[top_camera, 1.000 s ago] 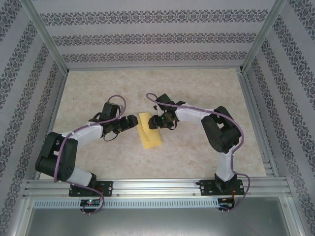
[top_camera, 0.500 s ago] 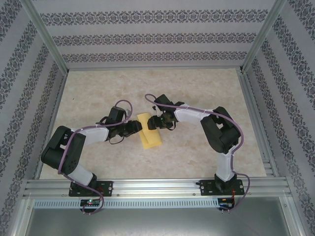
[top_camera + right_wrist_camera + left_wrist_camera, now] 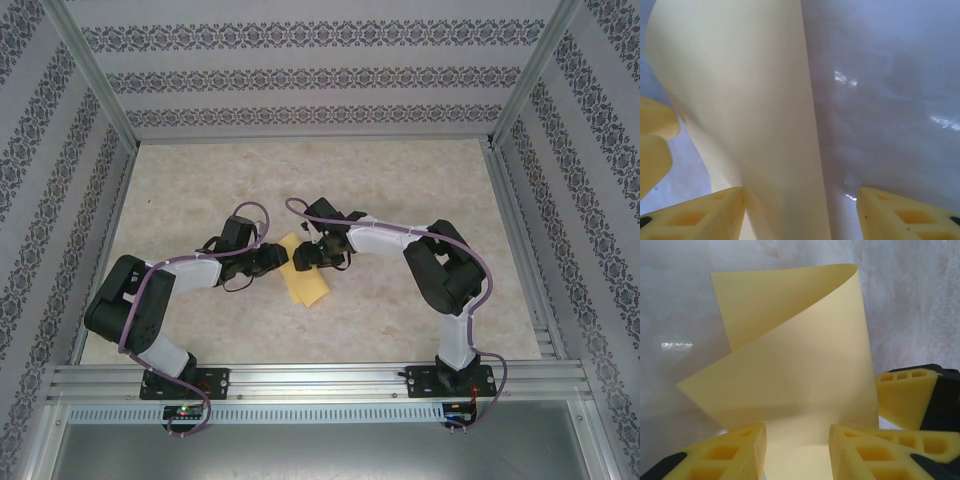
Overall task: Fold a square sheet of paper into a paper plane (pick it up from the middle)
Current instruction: Fold the square sheet of paper in half at the center of the table.
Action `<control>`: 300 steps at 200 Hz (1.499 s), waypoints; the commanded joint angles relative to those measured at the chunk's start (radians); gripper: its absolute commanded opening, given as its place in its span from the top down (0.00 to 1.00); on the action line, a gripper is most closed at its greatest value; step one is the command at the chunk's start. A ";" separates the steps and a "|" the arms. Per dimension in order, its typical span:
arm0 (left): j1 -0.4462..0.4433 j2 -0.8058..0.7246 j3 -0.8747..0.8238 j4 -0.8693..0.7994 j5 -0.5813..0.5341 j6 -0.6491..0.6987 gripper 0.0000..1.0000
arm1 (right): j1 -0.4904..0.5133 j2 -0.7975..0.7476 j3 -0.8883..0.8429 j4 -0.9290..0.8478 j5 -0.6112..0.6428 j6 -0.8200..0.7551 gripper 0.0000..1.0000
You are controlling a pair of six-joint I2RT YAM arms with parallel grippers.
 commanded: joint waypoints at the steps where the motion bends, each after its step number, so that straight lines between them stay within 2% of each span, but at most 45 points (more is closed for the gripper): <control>1: -0.010 0.009 0.009 0.009 -0.022 0.009 0.61 | 0.013 0.012 0.035 -0.004 -0.024 0.021 0.40; 113: -0.010 -0.045 -0.001 -0.019 -0.113 0.011 0.61 | 0.019 0.049 0.062 -0.014 0.108 0.163 0.49; 193: -0.011 -0.045 0.007 0.002 -0.167 -0.008 0.62 | 0.027 0.124 0.072 -0.039 0.126 0.212 0.45; 242: -0.009 -0.044 0.027 -0.028 -0.229 0.013 0.62 | 0.044 0.181 0.084 -0.099 0.208 0.194 0.44; 300: -0.011 -0.016 0.029 -0.009 -0.210 0.003 0.65 | 0.048 0.229 0.089 -0.122 0.243 0.202 0.42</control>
